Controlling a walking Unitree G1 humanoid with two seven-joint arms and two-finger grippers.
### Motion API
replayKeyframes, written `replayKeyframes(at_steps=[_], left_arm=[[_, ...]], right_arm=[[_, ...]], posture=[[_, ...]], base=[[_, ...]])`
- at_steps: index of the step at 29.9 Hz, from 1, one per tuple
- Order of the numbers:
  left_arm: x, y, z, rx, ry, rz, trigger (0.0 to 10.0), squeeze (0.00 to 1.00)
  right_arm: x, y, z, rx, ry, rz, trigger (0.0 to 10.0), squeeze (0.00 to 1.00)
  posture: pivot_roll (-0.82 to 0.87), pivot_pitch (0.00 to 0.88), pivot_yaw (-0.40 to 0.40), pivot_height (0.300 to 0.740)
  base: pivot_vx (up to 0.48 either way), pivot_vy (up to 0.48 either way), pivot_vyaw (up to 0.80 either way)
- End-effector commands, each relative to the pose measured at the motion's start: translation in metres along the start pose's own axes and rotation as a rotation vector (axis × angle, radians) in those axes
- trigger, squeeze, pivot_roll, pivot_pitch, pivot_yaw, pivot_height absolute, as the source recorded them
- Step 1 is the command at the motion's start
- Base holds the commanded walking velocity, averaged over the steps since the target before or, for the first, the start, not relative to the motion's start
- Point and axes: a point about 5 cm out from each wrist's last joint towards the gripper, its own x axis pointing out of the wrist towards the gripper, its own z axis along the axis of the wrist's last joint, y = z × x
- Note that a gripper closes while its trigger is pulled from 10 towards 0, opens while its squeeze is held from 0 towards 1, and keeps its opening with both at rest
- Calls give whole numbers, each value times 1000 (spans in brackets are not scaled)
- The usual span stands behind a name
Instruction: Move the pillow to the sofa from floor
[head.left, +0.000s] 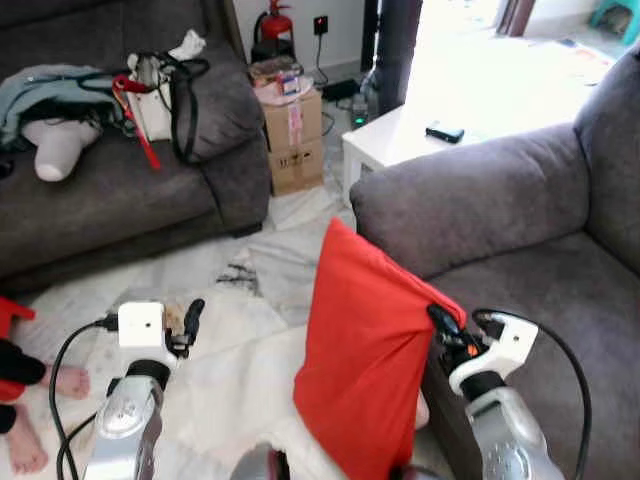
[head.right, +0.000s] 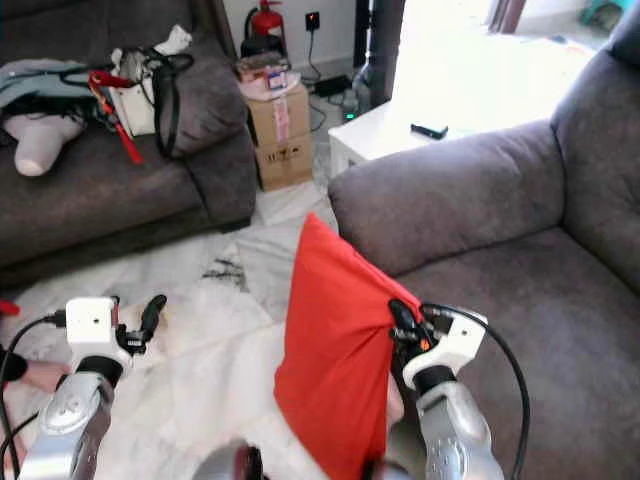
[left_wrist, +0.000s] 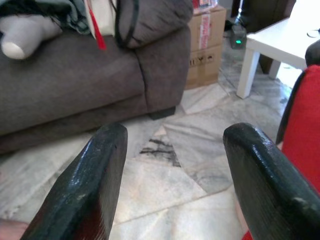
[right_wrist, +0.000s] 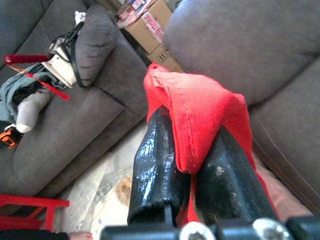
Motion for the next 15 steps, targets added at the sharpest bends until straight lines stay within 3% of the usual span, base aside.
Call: replayKeyframes(at_steps=[1,15], left_arm=[[-1,2,-3,8,11,0,10000,0],[-1,3,-1,11,6,1,10000,0]], right_arm=[[8,11,30,-40,-142,62,10000,0],[11,20,35,-35,-157,107,10000,0]], posture=[[52,80,21,740],[58,81,27,740]], base=[[0,0,0],[0,0,0]])
